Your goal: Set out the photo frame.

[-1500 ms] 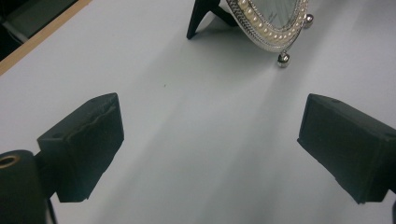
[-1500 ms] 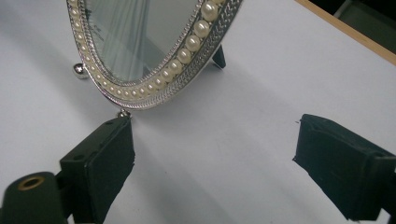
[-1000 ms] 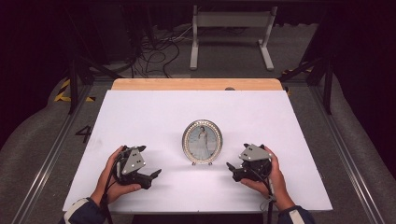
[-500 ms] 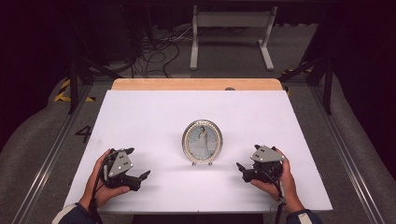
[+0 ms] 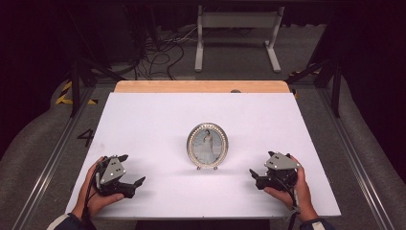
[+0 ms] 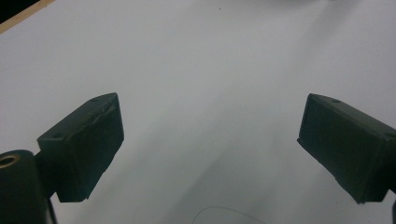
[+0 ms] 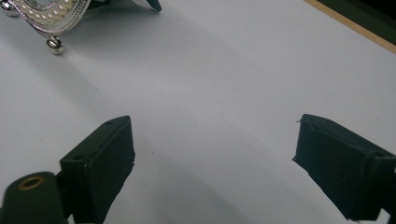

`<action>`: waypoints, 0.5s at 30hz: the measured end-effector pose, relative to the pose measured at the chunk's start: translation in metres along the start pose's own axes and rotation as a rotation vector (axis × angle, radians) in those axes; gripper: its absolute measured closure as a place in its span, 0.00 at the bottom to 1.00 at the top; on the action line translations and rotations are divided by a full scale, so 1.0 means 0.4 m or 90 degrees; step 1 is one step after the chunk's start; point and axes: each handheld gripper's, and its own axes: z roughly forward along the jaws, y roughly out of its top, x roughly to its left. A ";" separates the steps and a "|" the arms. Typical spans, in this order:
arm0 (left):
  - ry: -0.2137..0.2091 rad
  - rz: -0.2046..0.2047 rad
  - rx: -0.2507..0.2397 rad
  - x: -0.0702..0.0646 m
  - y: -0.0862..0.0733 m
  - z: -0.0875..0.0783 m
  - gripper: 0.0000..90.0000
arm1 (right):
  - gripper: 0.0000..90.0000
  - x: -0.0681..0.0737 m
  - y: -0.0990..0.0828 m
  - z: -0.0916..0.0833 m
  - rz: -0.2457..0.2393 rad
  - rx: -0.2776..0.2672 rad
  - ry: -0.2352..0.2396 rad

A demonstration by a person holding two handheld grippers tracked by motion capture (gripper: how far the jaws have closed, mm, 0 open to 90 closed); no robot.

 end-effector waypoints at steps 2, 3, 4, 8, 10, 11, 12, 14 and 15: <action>0.001 -0.002 0.002 0.004 -0.006 -0.003 0.08 | 0.13 -0.002 -0.005 -0.004 0.002 0.000 -0.001; 0.003 -0.004 0.002 0.005 -0.010 -0.005 0.08 | 0.13 -0.004 -0.008 -0.005 0.004 -0.001 -0.003; 0.002 -0.004 0.003 0.007 -0.013 -0.006 0.08 | 0.13 -0.006 -0.011 -0.007 0.005 0.000 -0.005; 0.007 -0.016 0.003 0.013 -0.025 -0.012 0.08 | 0.13 -0.012 -0.021 -0.013 0.014 0.001 -0.008; 0.011 -0.026 -0.002 0.018 -0.034 -0.020 0.08 | 0.13 -0.017 -0.031 -0.018 0.018 -0.001 -0.011; 0.012 -0.028 -0.002 0.020 -0.038 -0.024 0.08 | 0.13 -0.019 -0.035 -0.020 0.019 0.000 -0.012; 0.013 -0.032 -0.002 0.022 -0.043 -0.027 0.08 | 0.13 -0.021 -0.040 -0.023 0.023 0.001 -0.014; 0.012 -0.035 -0.004 0.024 -0.052 -0.033 0.08 | 0.13 -0.024 -0.047 -0.026 0.023 0.002 -0.018; 0.014 -0.039 -0.001 0.024 -0.059 -0.038 0.08 | 0.13 -0.026 -0.051 -0.027 0.022 0.003 -0.021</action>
